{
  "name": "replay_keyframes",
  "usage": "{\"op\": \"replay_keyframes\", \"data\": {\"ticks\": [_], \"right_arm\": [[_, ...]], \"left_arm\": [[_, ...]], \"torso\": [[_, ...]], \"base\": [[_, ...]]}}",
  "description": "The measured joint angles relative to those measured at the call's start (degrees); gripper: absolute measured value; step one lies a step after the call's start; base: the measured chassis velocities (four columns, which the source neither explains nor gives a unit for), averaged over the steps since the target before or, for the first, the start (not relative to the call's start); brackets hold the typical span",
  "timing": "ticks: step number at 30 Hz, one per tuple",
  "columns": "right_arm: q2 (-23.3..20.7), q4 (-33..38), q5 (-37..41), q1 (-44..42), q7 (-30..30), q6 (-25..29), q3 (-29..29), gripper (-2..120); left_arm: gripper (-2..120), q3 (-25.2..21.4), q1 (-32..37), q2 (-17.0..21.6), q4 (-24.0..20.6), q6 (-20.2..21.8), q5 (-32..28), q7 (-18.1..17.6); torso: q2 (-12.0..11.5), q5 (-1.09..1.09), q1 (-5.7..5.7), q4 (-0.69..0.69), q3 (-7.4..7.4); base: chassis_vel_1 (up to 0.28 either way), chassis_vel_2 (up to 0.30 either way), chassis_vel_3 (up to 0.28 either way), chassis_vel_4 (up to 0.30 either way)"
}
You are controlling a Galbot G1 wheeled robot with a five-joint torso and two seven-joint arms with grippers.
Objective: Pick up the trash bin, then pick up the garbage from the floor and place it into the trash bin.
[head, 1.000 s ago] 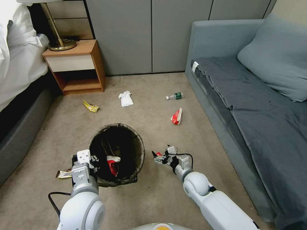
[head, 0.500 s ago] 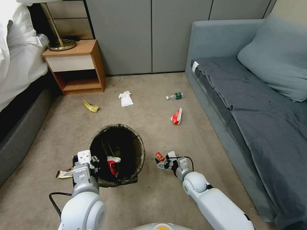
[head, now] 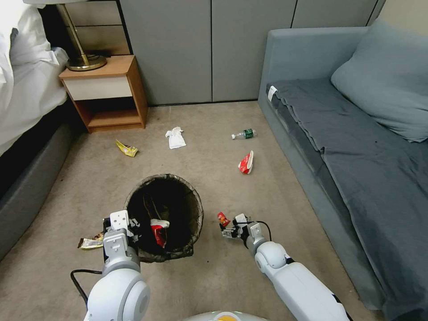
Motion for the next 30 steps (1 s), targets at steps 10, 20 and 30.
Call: {"op": "replay_keyframes", "data": {"ticks": [10, 20, 30], "right_arm": [[1.7, -4.0, -1.9, 1.4, -0.7, 2.1, 0.9, 99], [2.1, -4.9, -2.7, 2.1, -0.9, 3.3, 0.5, 88], [3.2, -7.5, -4.3, 2.5, -1.2, 4.9, 0.4, 76]], "left_arm": [[0, 0.0, 0.0, -0.1, 0.2, 0.0, 0.1, 0.0], [0, 0.1, -0.2, -0.2, 0.4, -0.1, 0.2, 0.0], [0, 0.2, 0.0, -0.2, 0.5, -0.2, 0.3, 0.0]], "torso": [[0.0, 0.00, 0.00, 0.00, 0.00], [0.0, 0.00, 0.00, 0.00, 0.00], [0.0, 0.00, 0.00, 0.00, -0.01]], "base": [[0.000, 0.000, 0.000, 0.000], [0.000, 0.000, 0.000, 0.000], [0.000, 0.000, 0.000, 0.000]]}}
